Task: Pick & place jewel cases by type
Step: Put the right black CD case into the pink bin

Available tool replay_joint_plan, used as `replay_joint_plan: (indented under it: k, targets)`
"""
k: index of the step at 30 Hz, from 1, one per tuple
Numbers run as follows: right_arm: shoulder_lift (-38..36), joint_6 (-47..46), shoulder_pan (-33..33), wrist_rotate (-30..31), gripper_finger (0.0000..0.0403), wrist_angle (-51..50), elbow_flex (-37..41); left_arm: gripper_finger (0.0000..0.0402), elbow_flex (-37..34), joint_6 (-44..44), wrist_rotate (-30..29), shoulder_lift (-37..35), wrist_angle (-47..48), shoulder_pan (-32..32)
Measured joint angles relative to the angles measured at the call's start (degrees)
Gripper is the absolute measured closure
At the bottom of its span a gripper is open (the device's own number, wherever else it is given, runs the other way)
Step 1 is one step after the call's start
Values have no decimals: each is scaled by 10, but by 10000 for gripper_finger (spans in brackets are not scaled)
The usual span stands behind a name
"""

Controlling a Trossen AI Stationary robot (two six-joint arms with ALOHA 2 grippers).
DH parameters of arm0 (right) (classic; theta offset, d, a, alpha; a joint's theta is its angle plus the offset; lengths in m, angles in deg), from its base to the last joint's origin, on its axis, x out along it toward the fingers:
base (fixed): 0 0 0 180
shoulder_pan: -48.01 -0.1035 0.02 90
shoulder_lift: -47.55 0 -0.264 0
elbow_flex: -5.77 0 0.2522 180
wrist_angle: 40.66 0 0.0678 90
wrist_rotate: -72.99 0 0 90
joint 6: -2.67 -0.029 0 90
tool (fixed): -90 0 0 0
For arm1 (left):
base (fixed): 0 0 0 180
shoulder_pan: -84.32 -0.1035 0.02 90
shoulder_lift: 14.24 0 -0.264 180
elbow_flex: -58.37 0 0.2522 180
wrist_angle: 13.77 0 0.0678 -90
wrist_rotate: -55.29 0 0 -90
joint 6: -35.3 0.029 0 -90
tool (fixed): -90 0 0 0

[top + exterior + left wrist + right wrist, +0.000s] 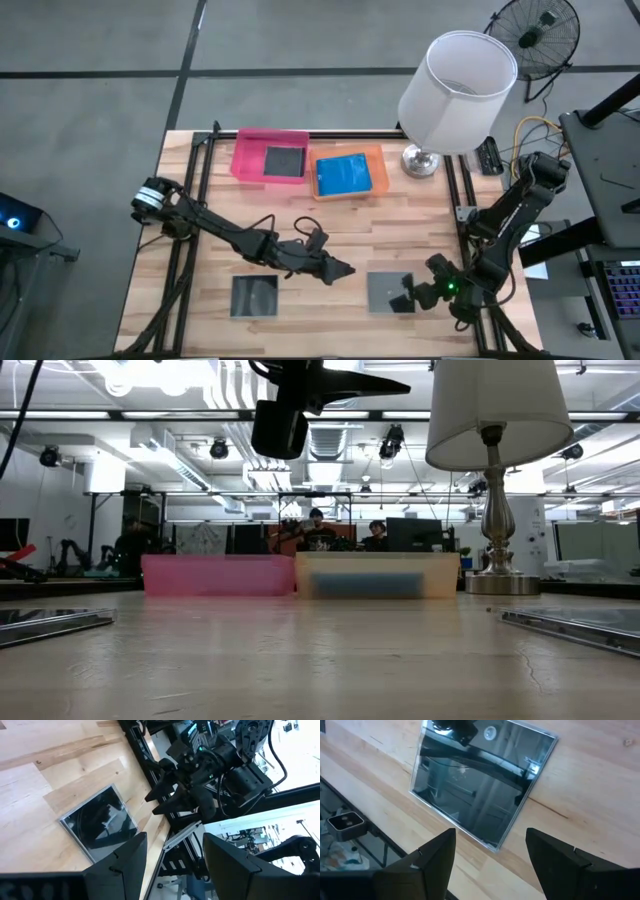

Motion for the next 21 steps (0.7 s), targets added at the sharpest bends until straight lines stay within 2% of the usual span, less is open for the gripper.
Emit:
replay_joint_plan:
  k: [17,21]
  targets:
    - [5,-15,5,0,168,9,19,227,-1,6,0,0,4,0]
    - [33,4,25,-28,168,46,19,227,-1,5,0,0,5,0]
